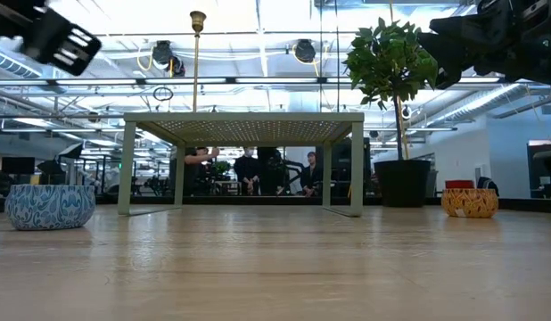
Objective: Pick & Place candle stick holders
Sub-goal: Put the top gold candle holder on top of the shelf
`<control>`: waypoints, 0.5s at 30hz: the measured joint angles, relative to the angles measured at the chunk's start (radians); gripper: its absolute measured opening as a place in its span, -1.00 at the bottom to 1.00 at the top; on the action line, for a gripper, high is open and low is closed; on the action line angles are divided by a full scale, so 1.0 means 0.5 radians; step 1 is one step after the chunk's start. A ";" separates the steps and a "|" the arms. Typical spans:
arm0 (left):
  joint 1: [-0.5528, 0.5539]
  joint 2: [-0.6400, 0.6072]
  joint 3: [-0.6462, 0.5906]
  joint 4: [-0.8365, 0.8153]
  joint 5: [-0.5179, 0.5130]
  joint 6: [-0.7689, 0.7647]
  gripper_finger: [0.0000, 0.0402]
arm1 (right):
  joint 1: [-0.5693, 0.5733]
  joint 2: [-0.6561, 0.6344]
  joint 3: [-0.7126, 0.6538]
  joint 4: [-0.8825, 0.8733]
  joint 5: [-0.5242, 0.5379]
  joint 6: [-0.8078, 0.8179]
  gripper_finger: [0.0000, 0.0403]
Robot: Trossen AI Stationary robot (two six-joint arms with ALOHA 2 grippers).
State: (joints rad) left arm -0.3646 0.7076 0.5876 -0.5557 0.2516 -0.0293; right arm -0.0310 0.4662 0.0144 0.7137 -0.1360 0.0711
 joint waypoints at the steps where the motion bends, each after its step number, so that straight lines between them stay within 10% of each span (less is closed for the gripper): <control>1: -0.062 0.012 -0.035 0.068 0.006 0.000 -0.14 | 0.000 -0.001 0.001 0.001 0.000 0.000 -0.37; 15: -0.651 0.120 -0.576 0.861 -0.145 -0.264 -0.14 | 0.000 0.000 0.000 0.042 -0.209 -0.008 -0.37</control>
State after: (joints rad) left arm -0.6903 0.7677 0.2995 -0.1251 0.1793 -0.1614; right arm -0.0311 0.4664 0.0143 0.7344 -0.2406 0.0673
